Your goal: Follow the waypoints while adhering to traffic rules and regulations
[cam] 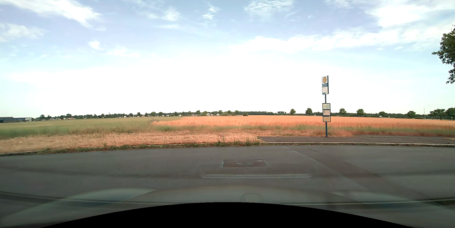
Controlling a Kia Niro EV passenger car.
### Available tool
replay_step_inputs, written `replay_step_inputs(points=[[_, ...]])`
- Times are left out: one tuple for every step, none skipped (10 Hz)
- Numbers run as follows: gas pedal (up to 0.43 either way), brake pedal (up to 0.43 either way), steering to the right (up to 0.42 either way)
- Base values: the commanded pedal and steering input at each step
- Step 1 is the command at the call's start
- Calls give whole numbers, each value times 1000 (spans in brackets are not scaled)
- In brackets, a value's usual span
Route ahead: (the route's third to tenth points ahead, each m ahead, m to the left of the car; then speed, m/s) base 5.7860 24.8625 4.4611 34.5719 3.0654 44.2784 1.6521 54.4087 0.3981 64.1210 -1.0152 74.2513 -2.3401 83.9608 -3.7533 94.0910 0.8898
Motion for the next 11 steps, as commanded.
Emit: replay_step_inputs(points=[[0, 98, -17], [0, 98, -17], [0, 98, -17], [0, 98, -17], [0, 98, -17], [0, 98, -17], [0, 98, -17], [0, 104, -17], [0, 104, -17], [0, 110, -17], [0, 110, -18]])
